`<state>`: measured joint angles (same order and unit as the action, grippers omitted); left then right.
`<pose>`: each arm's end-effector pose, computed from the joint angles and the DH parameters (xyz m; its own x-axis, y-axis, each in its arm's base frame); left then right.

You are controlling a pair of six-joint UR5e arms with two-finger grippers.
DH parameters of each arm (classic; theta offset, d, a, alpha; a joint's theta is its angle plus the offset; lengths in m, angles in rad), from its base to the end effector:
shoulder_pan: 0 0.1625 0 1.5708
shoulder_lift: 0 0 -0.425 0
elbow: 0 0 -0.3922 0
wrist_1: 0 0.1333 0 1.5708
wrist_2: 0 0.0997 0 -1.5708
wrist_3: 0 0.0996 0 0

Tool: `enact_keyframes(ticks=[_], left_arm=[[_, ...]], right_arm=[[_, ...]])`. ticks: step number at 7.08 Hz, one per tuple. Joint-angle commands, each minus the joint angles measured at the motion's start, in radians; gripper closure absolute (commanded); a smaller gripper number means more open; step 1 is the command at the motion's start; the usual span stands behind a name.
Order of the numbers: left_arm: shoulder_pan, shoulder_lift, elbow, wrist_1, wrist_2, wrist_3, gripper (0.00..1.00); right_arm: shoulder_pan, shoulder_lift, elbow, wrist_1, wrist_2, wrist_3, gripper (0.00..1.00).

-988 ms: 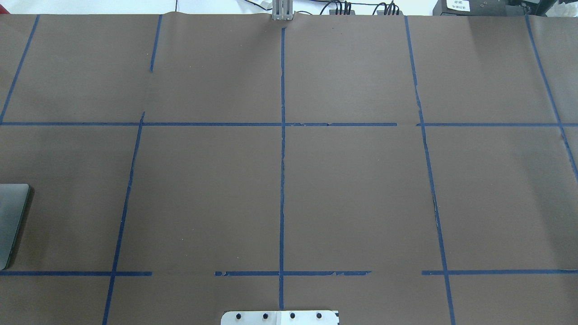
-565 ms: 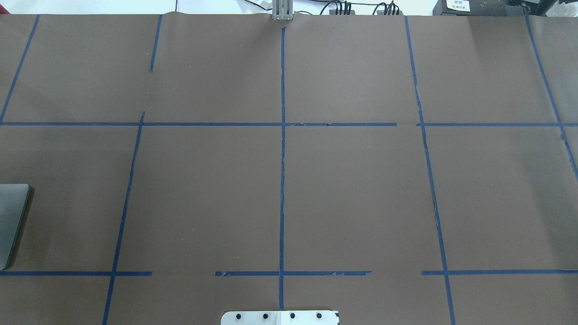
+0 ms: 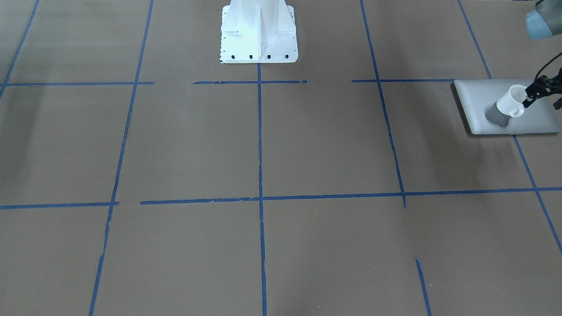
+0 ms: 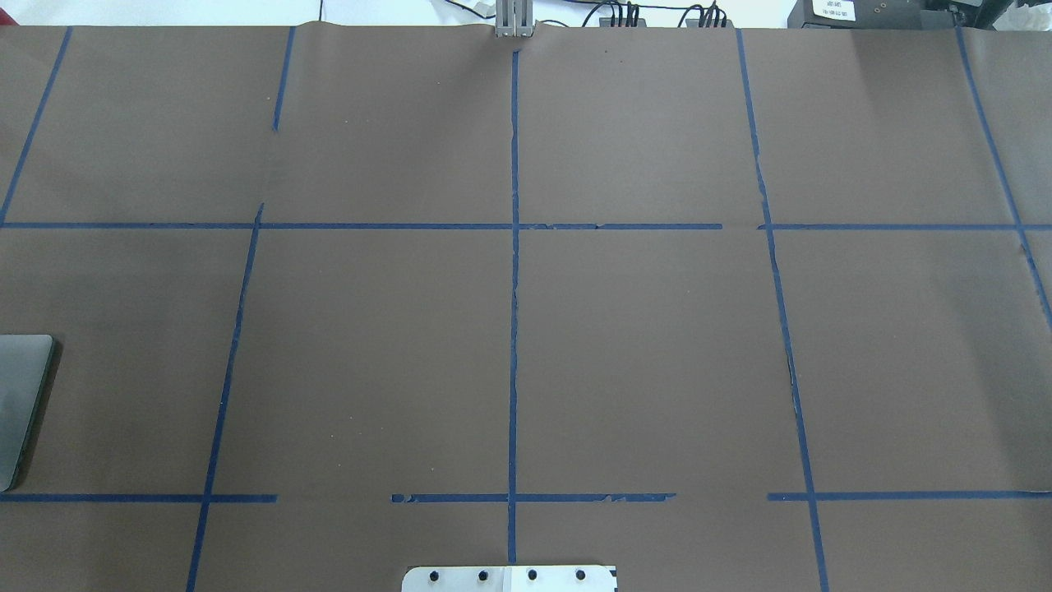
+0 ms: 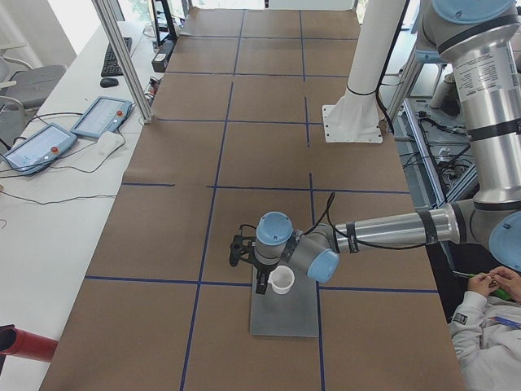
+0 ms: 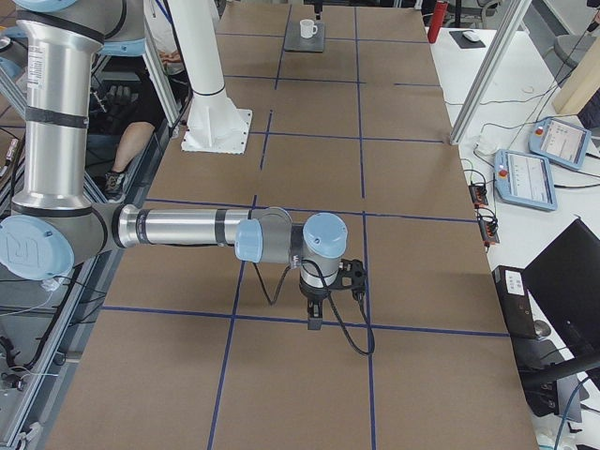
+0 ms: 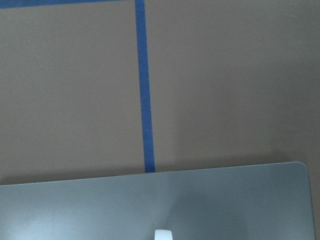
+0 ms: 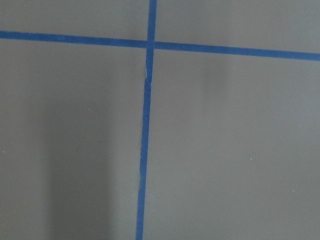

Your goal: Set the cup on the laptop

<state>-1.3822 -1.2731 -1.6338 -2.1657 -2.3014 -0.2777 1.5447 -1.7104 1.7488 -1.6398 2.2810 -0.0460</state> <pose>0.0049 -0.3821 0.6943 0.7092 0.1045 -0.6972 0.0197 0.9856 0.1678 0.0571 -0.4318 0.6468 0.7565 -0.0458 0.6524 0.0609 0.9981 -0.0006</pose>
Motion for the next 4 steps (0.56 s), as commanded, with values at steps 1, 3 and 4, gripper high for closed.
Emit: enact_keyframes(ticks=[1, 3, 4], left_arm=[[-0.214, -0.072, -0.087, 0.404, -0.003, 0.342, 0.0], [-0.296, -0.216, -0.1, 0.672, -0.001, 0.419, 0.0], [-0.294, -0.21, -0.1, 0.691, -0.001, 0.419, 0.0]], right_arm=[[0.0, 0.0, 0.0, -0.002, 0.0, 0.0, 0.0], [0.0, 0.0, 0.0, 0.0, -0.002, 0.0, 0.0], [0.0, 0.0, 0.0, 0.0, 0.0, 0.0, 0.0]])
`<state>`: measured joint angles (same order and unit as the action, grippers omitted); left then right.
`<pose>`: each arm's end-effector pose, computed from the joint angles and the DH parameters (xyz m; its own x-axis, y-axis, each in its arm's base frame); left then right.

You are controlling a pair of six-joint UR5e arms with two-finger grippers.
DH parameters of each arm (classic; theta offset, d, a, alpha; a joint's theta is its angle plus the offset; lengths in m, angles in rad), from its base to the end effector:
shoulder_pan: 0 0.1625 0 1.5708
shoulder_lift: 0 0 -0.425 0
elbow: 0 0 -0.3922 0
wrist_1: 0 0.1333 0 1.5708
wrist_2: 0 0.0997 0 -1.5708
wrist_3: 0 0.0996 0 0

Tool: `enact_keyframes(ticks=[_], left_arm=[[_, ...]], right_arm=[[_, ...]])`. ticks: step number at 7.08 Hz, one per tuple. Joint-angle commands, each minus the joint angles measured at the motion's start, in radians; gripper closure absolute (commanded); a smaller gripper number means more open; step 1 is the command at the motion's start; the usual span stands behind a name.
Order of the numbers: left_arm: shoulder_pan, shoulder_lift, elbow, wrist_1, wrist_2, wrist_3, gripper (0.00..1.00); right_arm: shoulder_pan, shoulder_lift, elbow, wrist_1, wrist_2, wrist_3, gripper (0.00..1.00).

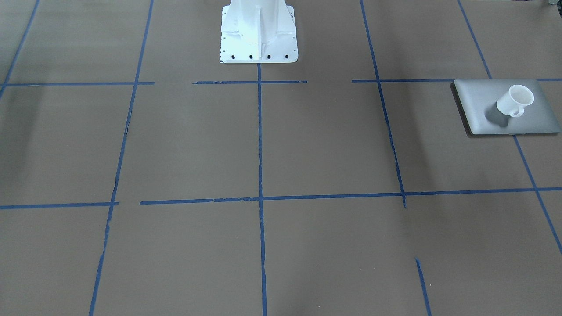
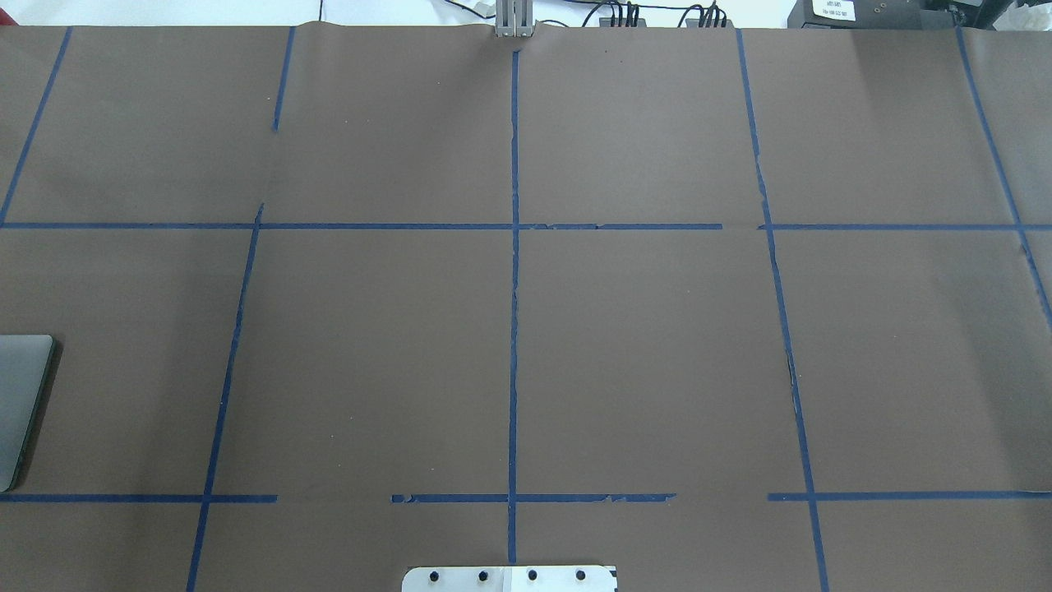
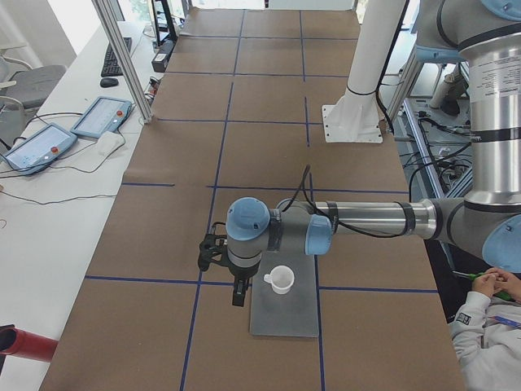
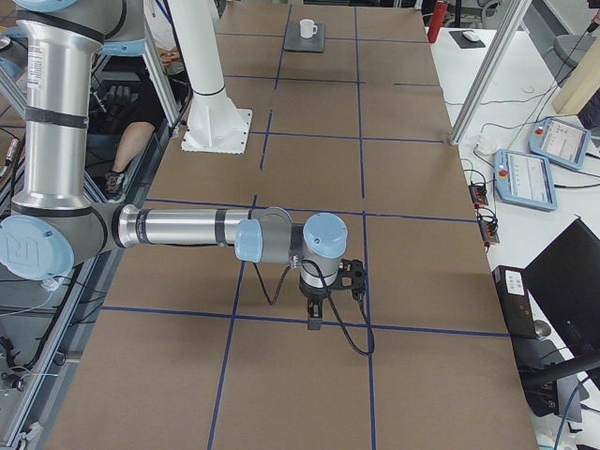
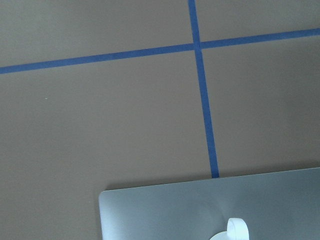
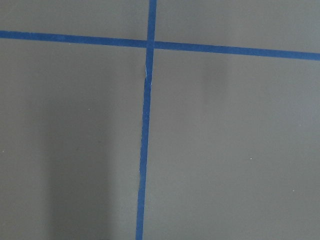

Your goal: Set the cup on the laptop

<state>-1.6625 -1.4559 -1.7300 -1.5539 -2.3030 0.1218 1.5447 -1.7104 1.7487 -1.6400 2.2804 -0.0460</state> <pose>-0.1072 -0.4368 0.6386 0.7479 0.0715 -0.6600 0.0007 0.9941 0.1084 0.0572 -0.4317 0.6470 0.7569 -0.0456 0.6520 0.0610 0.9981 -0.0009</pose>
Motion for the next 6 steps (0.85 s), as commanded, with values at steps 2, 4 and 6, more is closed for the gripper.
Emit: enact_keyframes(ticks=[2, 4, 6], left_arm=[[-0.014, 0.003, -0.011, 0.074, -0.015, 0.015, 0.0], [-0.014, 0.019, -0.011, 0.074, -0.015, 0.021, 0.0], [-0.014, 0.019, -0.007, 0.074, -0.015, 0.019, 0.0]], right_arm=[[0.0, 0.0, 0.0, 0.0, 0.001, 0.0, 0.0], [0.0, 0.0, 0.0, 0.0, 0.001, 0.0, 0.0], [0.0, 0.0, 0.0, -0.001, 0.001, 0.0, 0.0]])
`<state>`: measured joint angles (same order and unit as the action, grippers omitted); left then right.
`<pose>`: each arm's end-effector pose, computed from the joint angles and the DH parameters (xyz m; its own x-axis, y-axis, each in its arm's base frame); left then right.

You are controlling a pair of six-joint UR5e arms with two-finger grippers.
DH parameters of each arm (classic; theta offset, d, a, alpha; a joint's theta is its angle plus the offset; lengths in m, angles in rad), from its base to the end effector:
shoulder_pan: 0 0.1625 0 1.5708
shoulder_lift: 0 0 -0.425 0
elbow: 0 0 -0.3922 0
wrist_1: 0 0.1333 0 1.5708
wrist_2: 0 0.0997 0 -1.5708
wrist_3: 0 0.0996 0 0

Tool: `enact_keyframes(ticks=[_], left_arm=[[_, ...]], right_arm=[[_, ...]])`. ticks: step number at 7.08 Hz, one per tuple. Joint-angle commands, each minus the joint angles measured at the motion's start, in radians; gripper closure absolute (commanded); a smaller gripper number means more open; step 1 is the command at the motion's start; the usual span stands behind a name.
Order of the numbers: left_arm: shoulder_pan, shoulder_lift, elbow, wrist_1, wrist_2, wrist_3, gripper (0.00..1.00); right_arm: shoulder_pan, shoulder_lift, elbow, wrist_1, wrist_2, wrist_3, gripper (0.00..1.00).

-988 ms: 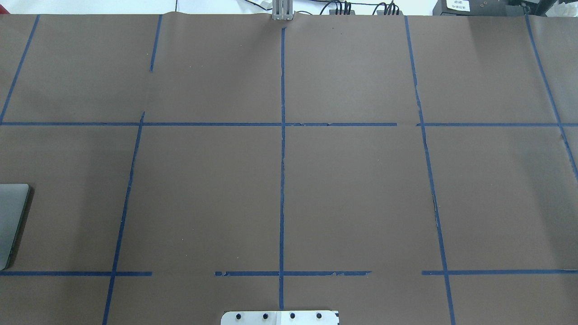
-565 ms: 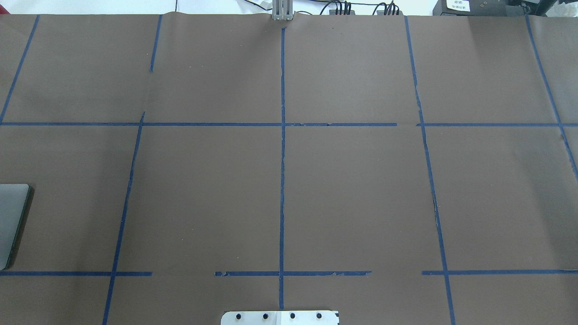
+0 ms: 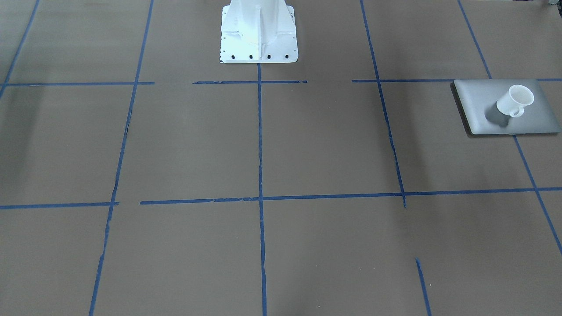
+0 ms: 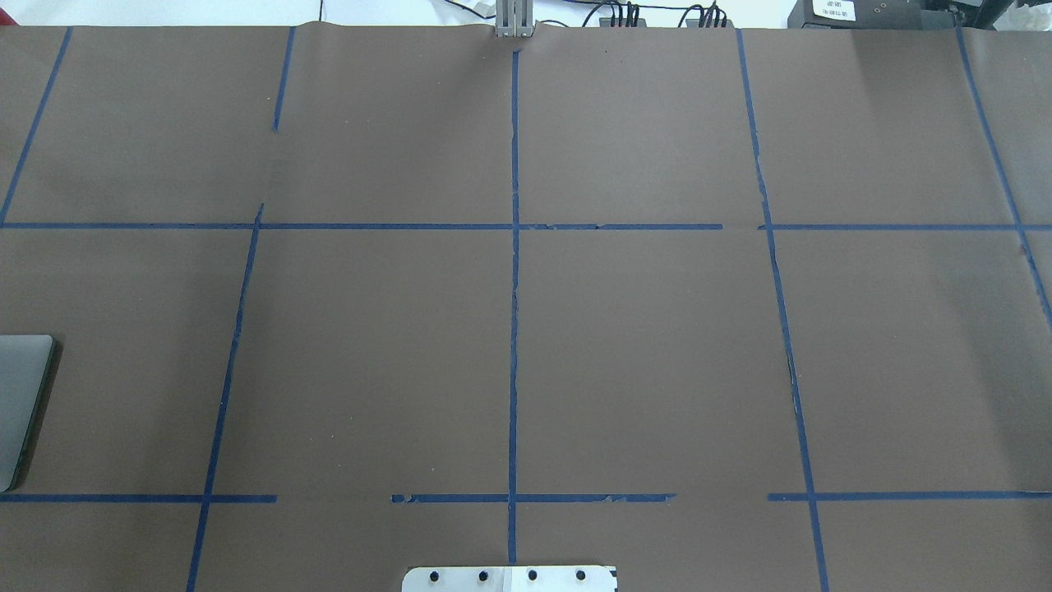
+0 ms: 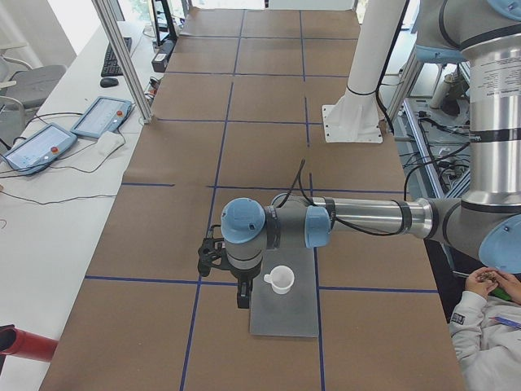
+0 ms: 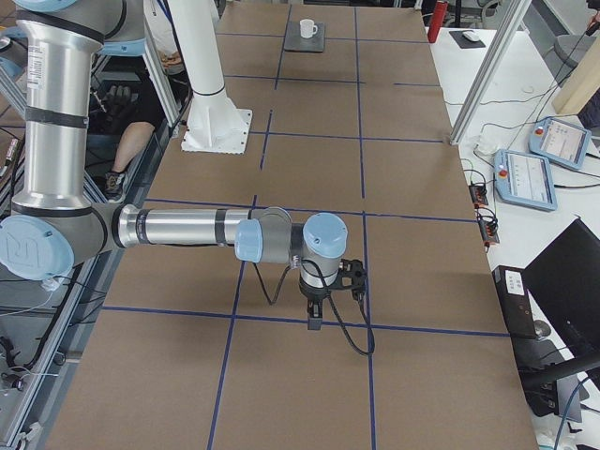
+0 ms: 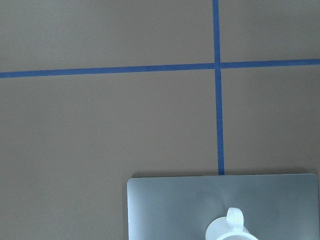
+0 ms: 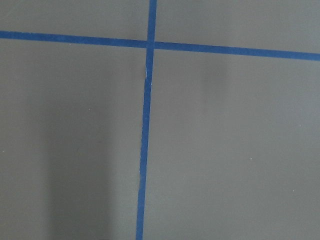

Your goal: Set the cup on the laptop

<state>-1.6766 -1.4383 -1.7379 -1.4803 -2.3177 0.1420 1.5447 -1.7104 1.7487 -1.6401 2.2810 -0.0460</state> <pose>-0.1108 -0.4219 0.6487 0.7333 0.0264 -0.6794 0.0017 0.9992 0.0407 0.0571 -0.4317 0.6469 0.7565 -0.0455 0.6524 0.0609 0.9981 -0.0010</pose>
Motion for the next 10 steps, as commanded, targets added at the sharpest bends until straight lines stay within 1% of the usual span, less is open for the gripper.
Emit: enact_keyframes(ticks=[1, 3, 6, 7, 8, 10], left_arm=[[0.001, -0.002, -0.003, -0.003, 0.001, -0.001, 0.0], [0.012, -0.002, -0.002, -0.09, 0.001, 0.001, 0.0], [0.024, -0.016, 0.014, -0.09, 0.003, 0.001, 0.0], [0.026, -0.048, 0.018, -0.084, 0.003, -0.001, 0.0], [0.032, -0.059, 0.043, -0.081, 0.003, -0.002, 0.0], [0.032, -0.056, 0.041, -0.061, 0.004, -0.002, 0.0]], right_arm=[[0.0, 0.0, 0.0, 0.0, 0.0, 0.0, 0.0], [0.0, 0.0, 0.0, 0.0, 0.0, 0.0, 0.0], [0.0, 0.0, 0.0, 0.0, 0.0, 0.0, 0.0], [0.0, 0.0, 0.0, 0.0, 0.0, 0.0, 0.0], [0.0, 0.0, 0.0, -0.001, 0.0, 0.0, 0.0], [0.0, 0.0, 0.0, 0.0, -0.001, 0.0, 0.0]])
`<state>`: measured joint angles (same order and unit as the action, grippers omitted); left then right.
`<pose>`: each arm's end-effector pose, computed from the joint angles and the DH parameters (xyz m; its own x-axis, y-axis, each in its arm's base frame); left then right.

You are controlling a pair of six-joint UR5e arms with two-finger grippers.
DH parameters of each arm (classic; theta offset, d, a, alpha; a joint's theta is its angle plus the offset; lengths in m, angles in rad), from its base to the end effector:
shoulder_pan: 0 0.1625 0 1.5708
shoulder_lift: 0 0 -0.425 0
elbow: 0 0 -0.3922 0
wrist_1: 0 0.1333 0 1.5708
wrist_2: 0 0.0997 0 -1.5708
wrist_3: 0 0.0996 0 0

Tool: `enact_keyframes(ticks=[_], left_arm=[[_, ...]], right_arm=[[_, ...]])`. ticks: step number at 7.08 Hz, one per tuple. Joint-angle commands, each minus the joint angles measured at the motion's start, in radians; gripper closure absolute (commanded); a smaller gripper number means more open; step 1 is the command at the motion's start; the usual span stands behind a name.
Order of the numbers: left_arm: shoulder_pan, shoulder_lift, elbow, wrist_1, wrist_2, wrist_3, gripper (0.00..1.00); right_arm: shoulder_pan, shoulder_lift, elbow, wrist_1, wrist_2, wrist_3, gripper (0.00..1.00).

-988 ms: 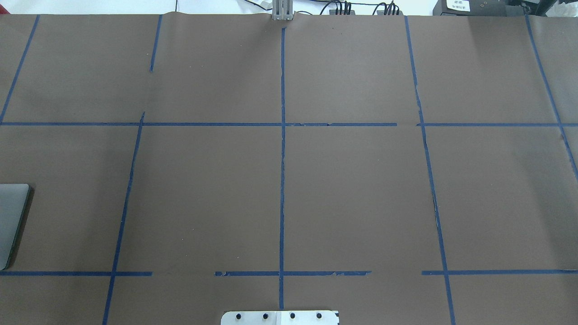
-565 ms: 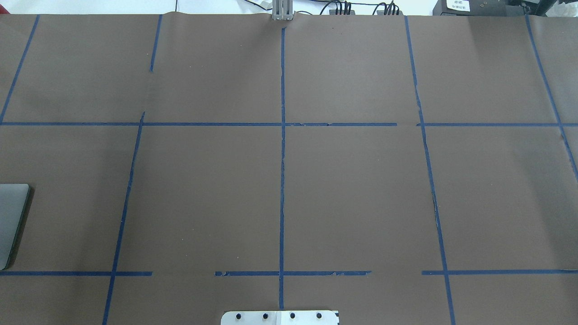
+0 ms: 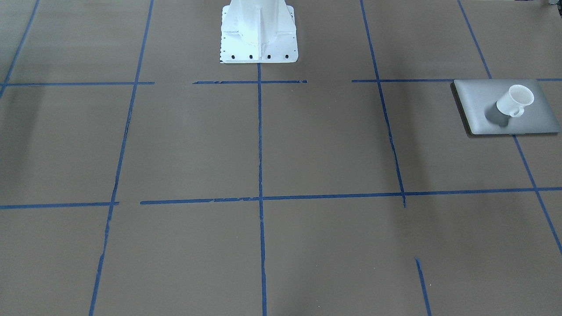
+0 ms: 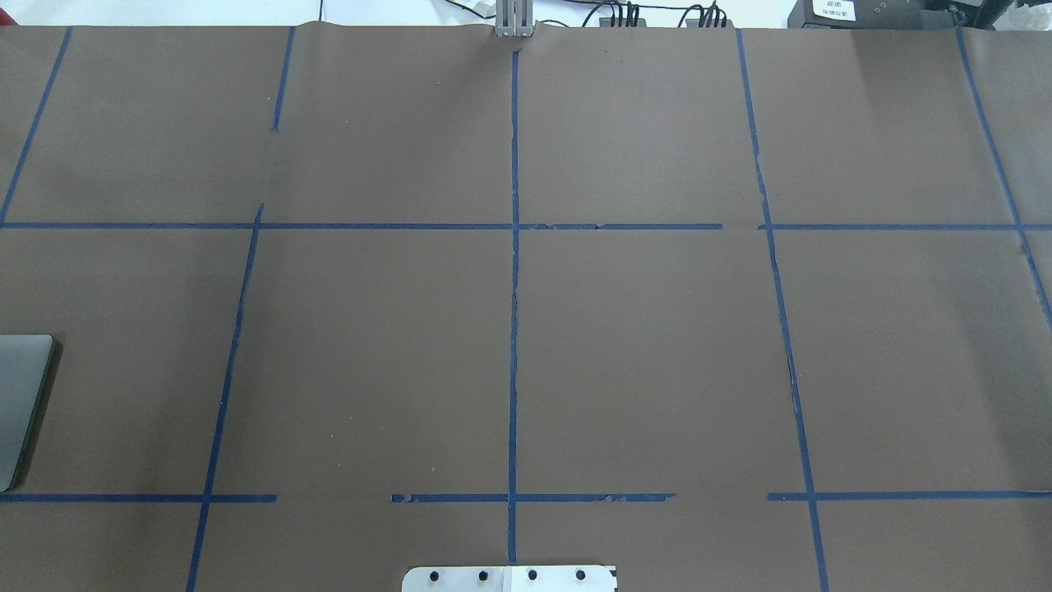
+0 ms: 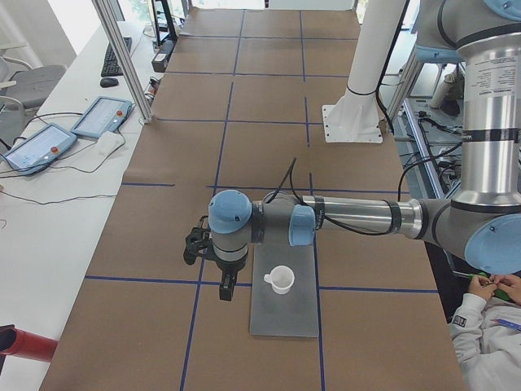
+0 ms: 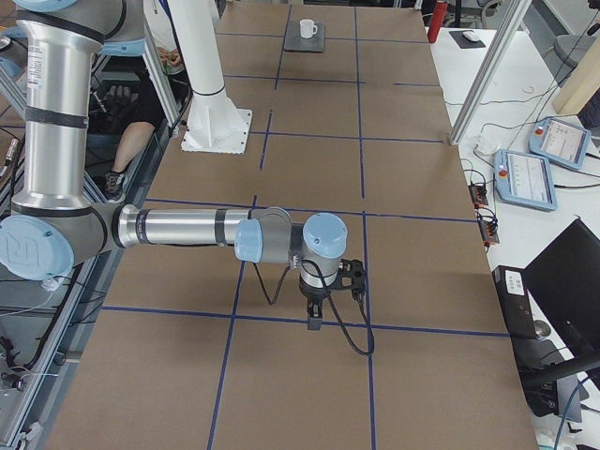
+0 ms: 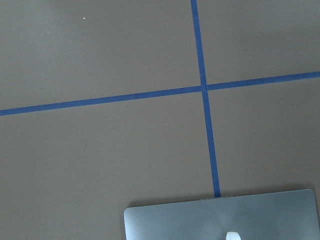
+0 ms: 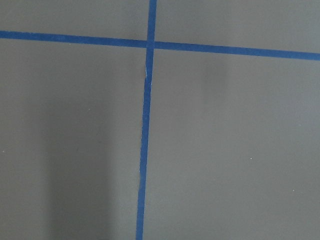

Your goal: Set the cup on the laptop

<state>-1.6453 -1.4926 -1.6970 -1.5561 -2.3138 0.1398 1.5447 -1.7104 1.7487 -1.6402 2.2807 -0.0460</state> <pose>-0.1000 -0.4545 0.6374 0.7393 0.1069 -0.6649 -0.0289 0.9915 0.1272 0.0571 -0.4317 0.6470 0.7567 -0.0455 0.6522 0.0609 0.9981 -0.0011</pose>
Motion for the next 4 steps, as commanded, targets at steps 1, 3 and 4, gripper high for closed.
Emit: enact_keyframes(ticks=[1, 3, 4], left_arm=[[0.001, -0.002, -0.001, 0.016, -0.001, 0.001, 0.0], [0.001, 0.003, -0.006, 0.019, 0.001, 0.001, 0.0], [0.001, 0.003, -0.003, 0.018, 0.001, 0.001, 0.0]], right_arm=[[0.0, 0.0, 0.0, -0.001, 0.0, 0.0, 0.0], [0.0, 0.002, 0.0, 0.0, 0.0, 0.0, 0.0], [0.0, 0.0, 0.0, 0.0, 0.0, 0.0, 0.0]])
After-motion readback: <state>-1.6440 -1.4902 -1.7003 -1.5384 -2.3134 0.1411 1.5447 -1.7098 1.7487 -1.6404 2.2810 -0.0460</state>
